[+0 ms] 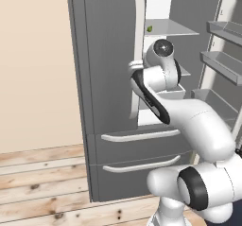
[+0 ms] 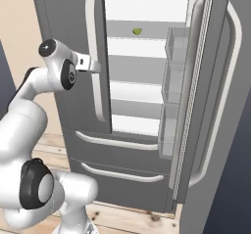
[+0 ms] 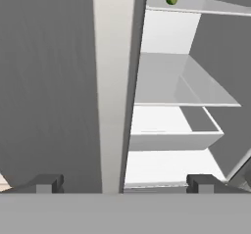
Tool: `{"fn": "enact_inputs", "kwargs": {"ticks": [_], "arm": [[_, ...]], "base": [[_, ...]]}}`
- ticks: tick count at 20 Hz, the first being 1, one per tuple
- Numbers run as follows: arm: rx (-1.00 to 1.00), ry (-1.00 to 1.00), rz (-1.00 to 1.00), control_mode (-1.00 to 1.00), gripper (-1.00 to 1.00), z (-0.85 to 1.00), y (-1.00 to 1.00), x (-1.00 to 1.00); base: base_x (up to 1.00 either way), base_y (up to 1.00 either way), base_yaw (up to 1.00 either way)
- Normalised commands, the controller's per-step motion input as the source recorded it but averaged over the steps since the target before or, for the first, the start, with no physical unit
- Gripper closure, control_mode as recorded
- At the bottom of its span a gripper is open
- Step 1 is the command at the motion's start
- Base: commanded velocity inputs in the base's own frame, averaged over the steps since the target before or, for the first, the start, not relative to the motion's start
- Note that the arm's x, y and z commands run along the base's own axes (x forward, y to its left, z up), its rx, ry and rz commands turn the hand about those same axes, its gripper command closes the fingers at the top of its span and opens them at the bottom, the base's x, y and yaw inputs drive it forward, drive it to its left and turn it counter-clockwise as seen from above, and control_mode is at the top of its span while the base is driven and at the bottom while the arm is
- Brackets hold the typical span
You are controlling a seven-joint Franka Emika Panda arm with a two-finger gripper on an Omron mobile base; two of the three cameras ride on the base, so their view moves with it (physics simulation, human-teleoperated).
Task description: There is a bowl on the dining counter. Grab a lemon wedge from the fridge and place it in the bowl. Then get the liquor bottle and glass cup from the cabinet and place them next to the bowl.
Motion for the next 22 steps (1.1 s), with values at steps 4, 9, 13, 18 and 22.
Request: {"fn": "enact_inputs", "kwargs": {"ticks": [4, 9, 13, 18, 22], "arm": [[0.05, 0.01, 0.00, -1.00, -1.00, 0.00, 0.00, 0.57], [0.04, 0.00, 0.00, -1.00, -1.00, 0.00, 0.00, 0.60], [0.03, 0.00, 0.00, -1.00, -1.00, 0.00, 0.00, 0.65], [0.02, 0.00, 0.00, -1.00, -1.00, 0.00, 0.05, 0.69], [0.02, 0.00, 0.00, -1.00, -1.00, -0.02, 0.10, 0.68]], "base": [[0.00, 0.00, 0.00], [0.00, 0.00, 0.00], [0.00, 0.00, 0.00], [0.00, 0.00, 0.00], [0.00, 0.00, 0.00]]}}
